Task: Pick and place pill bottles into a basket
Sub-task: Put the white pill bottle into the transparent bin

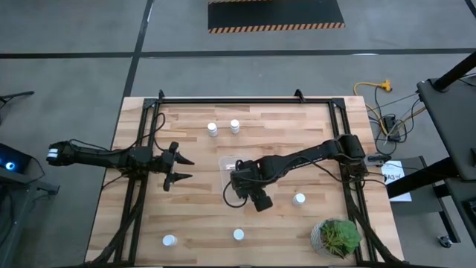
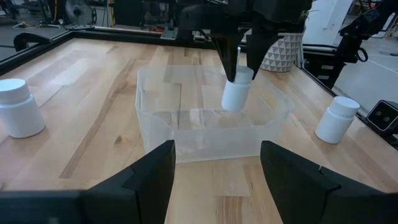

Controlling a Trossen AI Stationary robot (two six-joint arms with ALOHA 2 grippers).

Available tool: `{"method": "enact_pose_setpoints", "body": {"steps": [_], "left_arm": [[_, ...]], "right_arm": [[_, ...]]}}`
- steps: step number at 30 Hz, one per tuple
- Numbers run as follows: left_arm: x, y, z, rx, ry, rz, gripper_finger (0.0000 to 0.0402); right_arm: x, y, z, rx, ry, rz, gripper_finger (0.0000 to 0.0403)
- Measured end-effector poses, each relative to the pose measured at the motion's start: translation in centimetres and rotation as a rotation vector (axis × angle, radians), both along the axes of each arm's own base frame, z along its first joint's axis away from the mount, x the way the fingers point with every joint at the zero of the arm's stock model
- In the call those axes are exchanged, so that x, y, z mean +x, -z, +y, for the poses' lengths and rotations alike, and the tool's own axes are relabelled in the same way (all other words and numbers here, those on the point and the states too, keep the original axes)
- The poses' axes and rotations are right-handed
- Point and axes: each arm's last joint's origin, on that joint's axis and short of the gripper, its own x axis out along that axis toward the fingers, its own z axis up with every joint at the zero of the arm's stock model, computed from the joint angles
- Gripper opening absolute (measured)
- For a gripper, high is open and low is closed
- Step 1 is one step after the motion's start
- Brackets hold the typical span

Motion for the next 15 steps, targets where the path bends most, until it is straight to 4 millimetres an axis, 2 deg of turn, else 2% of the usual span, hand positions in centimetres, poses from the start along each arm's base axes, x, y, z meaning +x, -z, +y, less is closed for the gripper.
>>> {"method": "enact_pose_setpoints", "body": {"steps": [15], "left_arm": [[0.00,0.00,0.00,0.000,-0.001,0.000,0.0219]], "right_arm": [[-0.01,0.00,0.03,0.010,0.004,0.003,0.0184]]}}
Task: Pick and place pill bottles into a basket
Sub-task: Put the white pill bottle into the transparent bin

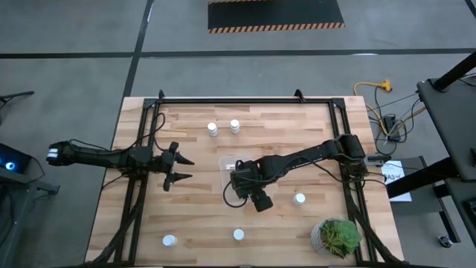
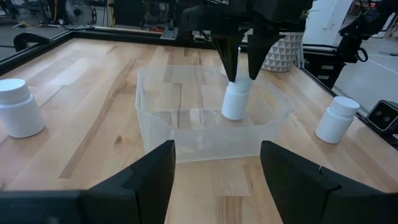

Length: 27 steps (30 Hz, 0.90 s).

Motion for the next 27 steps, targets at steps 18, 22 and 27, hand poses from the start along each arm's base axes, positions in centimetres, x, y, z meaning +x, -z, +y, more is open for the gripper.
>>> {"method": "enact_pose_setpoints", "body": {"steps": [18,22,27], "left_arm": [[0.0,0.0,0.0,0.000,0.001,0.000,0.0219],[0.0,0.0,0.0,0.000,0.001,0.000,0.0219],[0.0,0.0,0.0,0.000,0.001,0.000,0.0219]], "right_arm": [[0.3,-2.0,0.0,0.050,-0.028,-0.025,0.0185],[0.0,-3.2,-0.1,0.071,-0.009,-0.033,0.0192],[-1.1,-4.8,-0.7,0.084,0.047,-0.014,0.0220]]}}
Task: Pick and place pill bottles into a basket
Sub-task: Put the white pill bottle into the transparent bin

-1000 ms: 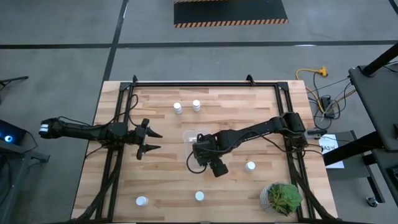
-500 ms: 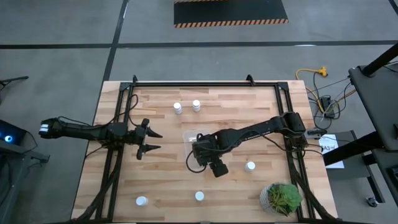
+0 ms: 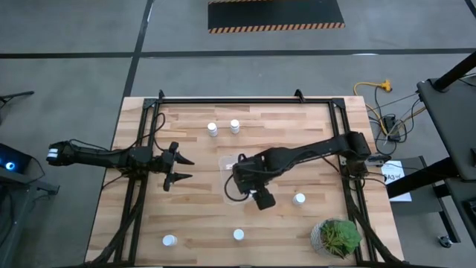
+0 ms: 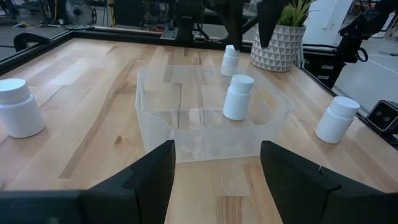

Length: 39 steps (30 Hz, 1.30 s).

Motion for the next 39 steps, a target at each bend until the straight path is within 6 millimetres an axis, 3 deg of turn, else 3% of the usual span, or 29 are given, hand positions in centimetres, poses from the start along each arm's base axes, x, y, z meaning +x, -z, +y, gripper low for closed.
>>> {"method": "enact_pose_setpoints", "body": {"steps": [8,13,20,26,32,39], "left_arm": [[0.0,0.0,0.0,0.000,0.000,-0.001,0.0219],[0.0,0.0,0.0,0.000,0.000,-0.001,0.0219],[0.0,0.0,0.0,0.000,0.000,0.000,0.0219],[0.0,0.0,0.0,0.000,0.000,0.000,0.0219],[0.0,0.0,0.0,0.000,0.000,0.000,0.0219],[0.0,0.0,0.0,0.000,0.000,0.000,0.0219]], "right_arm": [[-2.4,-2.0,-0.9,-0.017,0.064,0.044,0.0263],[-4.3,-1.5,-1.2,-0.011,0.118,0.086,0.0271],[-8.6,-0.4,-1.6,0.007,0.227,0.140,0.0267],[-12.5,-0.8,-1.9,0.043,0.324,0.125,0.0260],[-15.2,-1.0,-1.0,0.072,0.362,0.120,0.0266],[-16.6,0.2,0.7,0.044,0.345,0.139,0.0269]]}}
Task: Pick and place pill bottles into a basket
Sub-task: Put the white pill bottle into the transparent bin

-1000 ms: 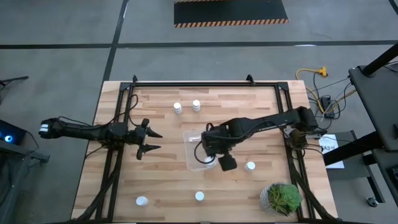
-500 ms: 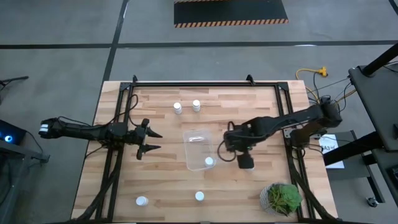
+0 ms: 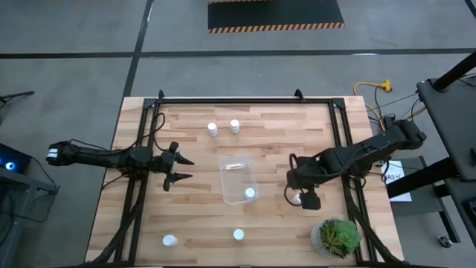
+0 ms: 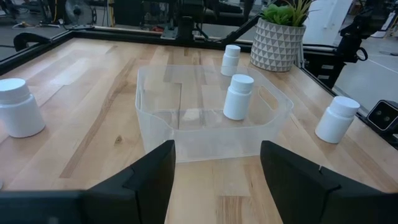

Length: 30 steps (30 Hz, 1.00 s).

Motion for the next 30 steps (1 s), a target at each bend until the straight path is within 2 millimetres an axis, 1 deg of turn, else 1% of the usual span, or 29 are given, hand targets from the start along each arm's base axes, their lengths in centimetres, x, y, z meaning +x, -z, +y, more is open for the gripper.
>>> {"method": "enact_pose_setpoints", "body": {"steps": [8,16,24,30], "left_arm": [[0.0,0.0,0.0,0.000,0.000,0.000,0.0219],[0.0,0.0,0.0,0.000,0.000,0.000,0.0219],[0.0,0.0,0.0,0.000,0.000,0.000,0.0219],[0.0,0.0,0.0,0.000,0.000,-0.001,0.0219]], "right_arm": [[-0.4,1.6,1.2,0.013,0.009,0.004,0.0267],[-0.7,2.6,2.0,0.026,0.001,-0.010,0.0271],[-0.5,3.6,2.0,-0.043,-0.035,-0.010,0.0263],[-0.7,4.5,2.0,-0.041,-0.039,-0.012,0.0261]]}}
